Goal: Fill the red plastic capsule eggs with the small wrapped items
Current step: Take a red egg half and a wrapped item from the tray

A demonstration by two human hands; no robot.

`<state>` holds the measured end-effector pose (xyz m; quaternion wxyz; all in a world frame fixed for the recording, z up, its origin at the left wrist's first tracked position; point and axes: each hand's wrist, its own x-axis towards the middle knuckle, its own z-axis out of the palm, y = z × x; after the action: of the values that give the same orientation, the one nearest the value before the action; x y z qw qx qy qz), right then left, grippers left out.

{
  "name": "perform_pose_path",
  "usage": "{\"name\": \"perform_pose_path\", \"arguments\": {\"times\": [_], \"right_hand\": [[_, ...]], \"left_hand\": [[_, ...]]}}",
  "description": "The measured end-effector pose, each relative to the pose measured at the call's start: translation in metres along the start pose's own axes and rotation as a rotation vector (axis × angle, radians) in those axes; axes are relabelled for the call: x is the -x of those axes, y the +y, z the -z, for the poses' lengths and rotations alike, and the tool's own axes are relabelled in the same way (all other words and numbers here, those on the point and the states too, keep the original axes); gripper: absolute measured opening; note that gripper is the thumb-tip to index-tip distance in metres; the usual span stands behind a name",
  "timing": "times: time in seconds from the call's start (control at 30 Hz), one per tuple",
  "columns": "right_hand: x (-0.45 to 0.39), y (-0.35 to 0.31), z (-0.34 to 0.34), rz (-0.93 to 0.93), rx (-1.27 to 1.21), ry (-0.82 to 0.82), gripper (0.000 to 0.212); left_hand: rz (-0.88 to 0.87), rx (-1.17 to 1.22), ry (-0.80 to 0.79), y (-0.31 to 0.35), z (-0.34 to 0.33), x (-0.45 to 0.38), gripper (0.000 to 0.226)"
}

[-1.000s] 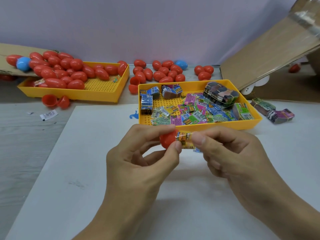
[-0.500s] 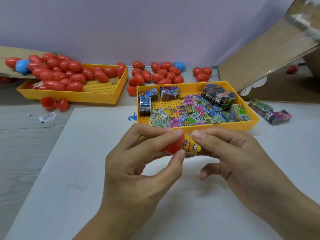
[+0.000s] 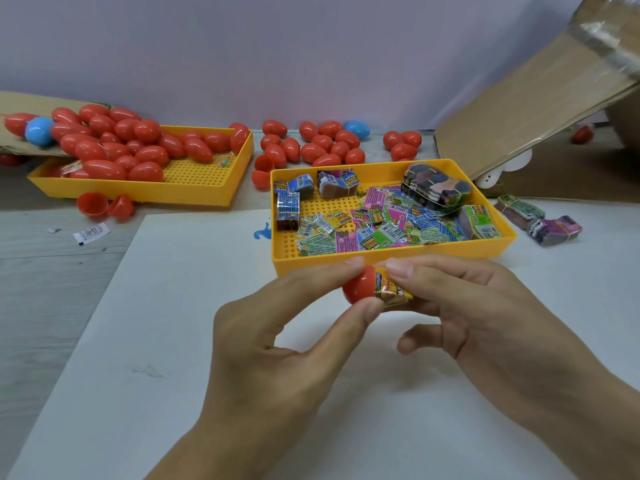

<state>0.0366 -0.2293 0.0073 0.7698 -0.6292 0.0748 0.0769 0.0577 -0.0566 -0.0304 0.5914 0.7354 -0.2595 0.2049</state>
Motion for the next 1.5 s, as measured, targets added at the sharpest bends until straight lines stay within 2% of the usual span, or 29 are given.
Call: {"name": "perform_pose_path", "arguments": {"times": [0.13,0.37,0.53,0.73,0.9,1.03,1.27,1.37,1.5], "right_hand": [[-0.001,0.001,0.000,-0.053,-0.053,-0.019,0.023],[-0.004,0.004,0.002,-0.090,-0.114,-0.048,0.031],[-0.005,0.003,0.005,-0.129,-0.143,-0.118,0.032],[-0.007,0.004,0.007,-0.166,-0.218,-0.170,0.023],[-0.007,0.004,0.006,-0.145,-0.151,-0.140,0.026],[-0.005,0.001,0.004,-0.150,-0.095,-0.101,0.037],[-0.004,0.000,0.003,-0.133,-0.085,-0.092,0.032],[-0.004,0.006,0.001,-0.023,-0.031,-0.033,0.035],[-0.001,0.018,-0.003,0.366,0.337,0.124,0.035]], "left_hand": [[0.024,0.035,-0.015,0.001,-0.002,0.000,0.032],[0.015,0.033,-0.057,-0.001,-0.002,0.000,0.045],[0.039,0.062,-0.087,0.000,-0.003,0.001,0.042],[0.079,0.041,-0.117,0.004,-0.002,0.000,0.041],[0.078,0.039,-0.094,0.002,-0.003,0.001,0.040],[0.113,0.067,-0.091,-0.003,-0.002,0.001,0.039],[0.165,0.107,-0.157,-0.009,-0.001,0.000,0.038],[0.329,0.282,-0.175,-0.007,-0.001,0.000,0.044],[0.659,0.487,-0.195,-0.003,-0.001,-0.005,0.042]]}}
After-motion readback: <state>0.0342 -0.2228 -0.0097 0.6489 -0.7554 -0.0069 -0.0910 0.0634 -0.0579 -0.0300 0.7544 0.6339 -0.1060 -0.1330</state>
